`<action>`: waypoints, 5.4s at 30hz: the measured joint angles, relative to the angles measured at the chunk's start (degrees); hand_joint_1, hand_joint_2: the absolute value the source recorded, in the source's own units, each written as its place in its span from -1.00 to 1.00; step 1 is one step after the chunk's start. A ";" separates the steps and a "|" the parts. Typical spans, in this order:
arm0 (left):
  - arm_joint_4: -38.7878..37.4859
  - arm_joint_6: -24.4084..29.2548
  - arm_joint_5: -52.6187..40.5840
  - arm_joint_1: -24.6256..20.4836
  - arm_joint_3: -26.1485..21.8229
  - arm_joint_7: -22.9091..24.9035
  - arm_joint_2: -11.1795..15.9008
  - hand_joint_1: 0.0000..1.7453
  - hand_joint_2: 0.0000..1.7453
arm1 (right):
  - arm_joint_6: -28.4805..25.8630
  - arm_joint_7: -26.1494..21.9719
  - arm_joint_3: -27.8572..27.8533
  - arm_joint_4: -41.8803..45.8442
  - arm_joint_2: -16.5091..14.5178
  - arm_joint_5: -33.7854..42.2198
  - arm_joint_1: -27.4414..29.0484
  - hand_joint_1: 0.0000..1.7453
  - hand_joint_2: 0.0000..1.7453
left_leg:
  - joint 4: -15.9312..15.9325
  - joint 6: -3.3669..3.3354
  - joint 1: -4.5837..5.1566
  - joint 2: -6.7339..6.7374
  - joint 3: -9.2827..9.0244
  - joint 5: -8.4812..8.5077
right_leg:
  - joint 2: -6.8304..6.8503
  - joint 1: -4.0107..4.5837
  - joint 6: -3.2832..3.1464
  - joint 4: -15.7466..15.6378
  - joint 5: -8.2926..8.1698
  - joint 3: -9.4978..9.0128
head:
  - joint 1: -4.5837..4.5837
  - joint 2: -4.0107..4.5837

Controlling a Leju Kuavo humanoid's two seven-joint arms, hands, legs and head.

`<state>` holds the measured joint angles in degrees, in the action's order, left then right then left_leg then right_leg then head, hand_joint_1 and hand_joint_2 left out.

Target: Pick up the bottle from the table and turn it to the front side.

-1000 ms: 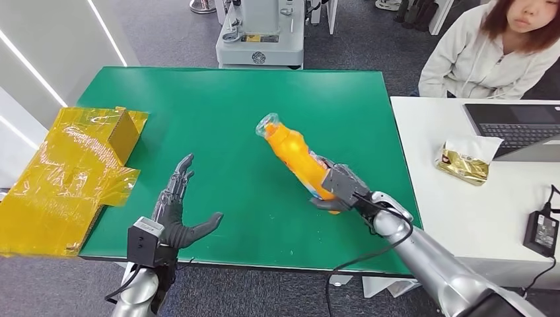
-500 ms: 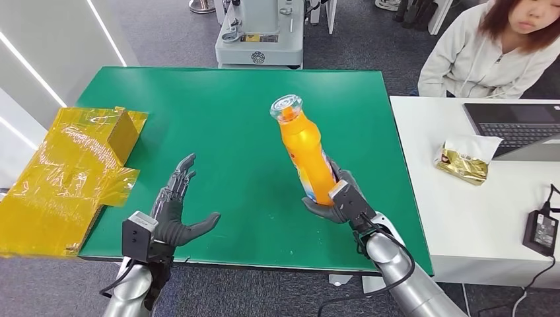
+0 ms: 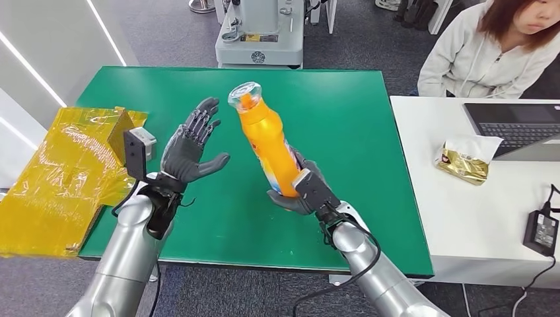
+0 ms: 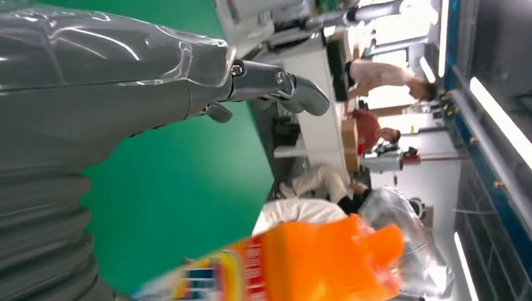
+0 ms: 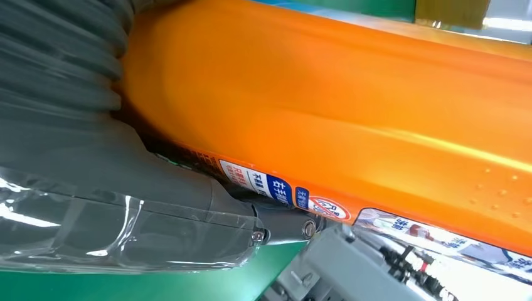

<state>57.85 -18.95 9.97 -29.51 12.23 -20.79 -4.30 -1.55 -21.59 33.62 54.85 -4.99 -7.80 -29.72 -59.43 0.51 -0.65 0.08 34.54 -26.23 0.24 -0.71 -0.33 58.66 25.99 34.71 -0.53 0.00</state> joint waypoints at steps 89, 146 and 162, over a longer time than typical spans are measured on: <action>-12.87 0.46 12.98 -11.67 17.04 8.53 -3.16 1.00 1.00 | -5.86 1.68 -1.43 -4.01 -0.36 -6.16 0.62 1.00 1.00 | -0.03 0.00 0.01 0.02 0.10 0.00 | -0.03 -0.02 0.00 -0.01 -0.01 0.12 | 0.00 0.00; -19.82 51.18 -85.86 -27.66 23.83 19.77 4.85 1.00 1.00 | -5.06 -0.79 -4.98 30.57 6.10 -4.24 15.88 -1.00 1.00 | -0.02 0.01 0.01 0.07 0.12 0.01 | -0.08 -0.01 -0.03 0.02 -0.03 0.15 | 0.00 0.00; -22.06 52.84 -96.70 -15.40 27.94 36.35 17.91 1.00 1.00 | -4.00 -2.46 -9.96 32.64 6.61 -5.20 18.98 -1.00 1.00 | 0.05 0.08 -0.02 0.24 0.09 -0.04 | -0.28 0.01 -0.04 0.02 0.01 0.23 | 0.00 0.00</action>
<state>35.79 33.90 -86.73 -44.90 40.18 15.56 13.61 -5.55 -24.05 23.66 87.49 1.62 -12.99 -10.74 -59.38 0.59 -0.68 0.32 34.63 -26.27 -0.04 -0.70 -0.36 58.68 26.00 34.94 -0.53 0.00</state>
